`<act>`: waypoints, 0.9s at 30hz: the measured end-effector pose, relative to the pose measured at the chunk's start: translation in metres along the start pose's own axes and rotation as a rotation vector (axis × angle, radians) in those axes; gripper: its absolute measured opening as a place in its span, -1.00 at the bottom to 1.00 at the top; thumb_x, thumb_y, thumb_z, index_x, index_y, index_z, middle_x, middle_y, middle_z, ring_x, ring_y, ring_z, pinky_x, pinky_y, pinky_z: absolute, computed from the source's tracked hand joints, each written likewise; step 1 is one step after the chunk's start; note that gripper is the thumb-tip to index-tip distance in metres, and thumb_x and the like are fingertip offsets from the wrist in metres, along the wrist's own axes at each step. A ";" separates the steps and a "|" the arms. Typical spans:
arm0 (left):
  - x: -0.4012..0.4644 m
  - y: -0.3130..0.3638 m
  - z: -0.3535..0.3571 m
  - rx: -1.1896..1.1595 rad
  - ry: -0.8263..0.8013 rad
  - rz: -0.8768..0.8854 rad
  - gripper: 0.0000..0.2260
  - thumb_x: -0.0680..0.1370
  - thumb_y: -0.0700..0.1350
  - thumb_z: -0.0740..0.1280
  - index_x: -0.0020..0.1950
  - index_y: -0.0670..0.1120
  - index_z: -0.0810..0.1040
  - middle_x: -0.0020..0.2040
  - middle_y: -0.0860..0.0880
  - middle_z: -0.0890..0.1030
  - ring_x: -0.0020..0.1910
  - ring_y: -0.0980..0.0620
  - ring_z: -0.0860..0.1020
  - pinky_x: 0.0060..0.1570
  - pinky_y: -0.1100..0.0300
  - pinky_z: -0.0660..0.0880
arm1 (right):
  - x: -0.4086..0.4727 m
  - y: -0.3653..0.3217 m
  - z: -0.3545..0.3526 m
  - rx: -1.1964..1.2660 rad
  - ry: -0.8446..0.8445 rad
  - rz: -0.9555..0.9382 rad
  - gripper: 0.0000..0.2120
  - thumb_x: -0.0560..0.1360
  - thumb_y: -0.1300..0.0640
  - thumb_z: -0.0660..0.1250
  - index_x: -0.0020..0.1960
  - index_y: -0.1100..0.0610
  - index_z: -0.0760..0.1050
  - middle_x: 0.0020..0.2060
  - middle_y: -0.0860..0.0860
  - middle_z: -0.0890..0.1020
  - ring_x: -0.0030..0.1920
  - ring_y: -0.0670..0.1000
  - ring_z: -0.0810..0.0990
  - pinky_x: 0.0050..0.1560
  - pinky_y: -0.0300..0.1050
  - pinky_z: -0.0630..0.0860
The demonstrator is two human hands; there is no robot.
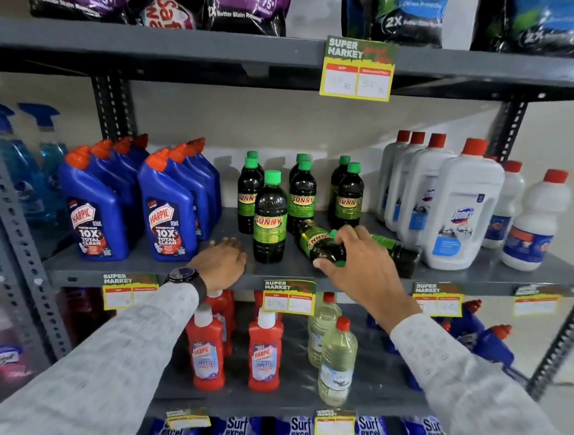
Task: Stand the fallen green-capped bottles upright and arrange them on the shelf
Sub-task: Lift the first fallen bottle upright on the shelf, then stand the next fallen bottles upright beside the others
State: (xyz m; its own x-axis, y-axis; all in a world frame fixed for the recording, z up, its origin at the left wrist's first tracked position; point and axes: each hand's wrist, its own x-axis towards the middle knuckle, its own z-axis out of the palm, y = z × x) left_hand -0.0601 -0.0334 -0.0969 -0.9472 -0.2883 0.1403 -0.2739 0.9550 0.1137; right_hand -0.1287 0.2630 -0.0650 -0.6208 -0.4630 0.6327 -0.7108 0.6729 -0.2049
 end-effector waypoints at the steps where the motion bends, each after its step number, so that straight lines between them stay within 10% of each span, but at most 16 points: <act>1: -0.001 0.000 0.000 -0.008 0.013 0.000 -0.53 0.68 -0.01 -0.06 0.52 -0.21 0.27 0.58 -0.20 0.24 0.57 -0.13 0.20 0.55 -0.14 0.07 | -0.008 0.001 0.005 -0.006 -0.017 0.014 -0.53 0.43 -0.23 0.50 0.13 0.03 0.43 -0.01 -0.03 0.47 -0.19 0.07 0.54 -0.20 -0.05 0.43; 14: -0.003 0.005 -0.003 -0.138 0.026 -0.049 -0.53 0.70 -0.06 -0.08 0.56 -0.24 0.19 0.60 -0.24 0.16 0.60 -0.16 0.12 0.55 -0.18 0.07 | 0.032 -0.009 -0.030 0.352 0.267 0.024 -0.76 0.35 0.19 0.61 -0.01 0.09 0.67 -0.07 -0.02 0.67 -0.16 -0.08 0.59 -0.10 -0.15 0.57; 21: 0.003 -0.003 -0.002 -0.012 0.005 -0.006 -0.50 0.69 -0.01 -0.06 0.58 -0.21 0.17 0.62 -0.19 0.16 0.60 -0.10 0.12 0.57 -0.11 0.03 | 0.129 -0.023 -0.075 0.549 0.016 0.225 -0.75 0.38 0.22 0.61 0.03 0.11 0.68 -0.20 0.03 0.70 -0.45 0.00 0.71 -0.42 -0.12 0.65; 27: -0.001 0.000 0.003 -0.040 0.007 0.005 -0.49 0.69 0.03 -0.05 0.58 -0.18 0.18 0.62 -0.15 0.16 0.61 -0.07 0.09 0.57 -0.05 -0.02 | 0.156 -0.025 -0.062 0.399 -0.182 0.233 -0.77 0.32 0.16 0.62 -0.16 0.27 0.66 -0.43 0.13 0.69 -0.49 -0.01 0.67 -0.30 -0.08 0.62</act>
State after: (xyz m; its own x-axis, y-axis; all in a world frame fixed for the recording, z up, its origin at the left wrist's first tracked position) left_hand -0.0599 -0.0331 -0.0999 -0.9474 -0.2838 0.1479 -0.2618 0.9531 0.1519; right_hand -0.1873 0.2092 0.0853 -0.8005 -0.4437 0.4029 -0.5955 0.5135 -0.6177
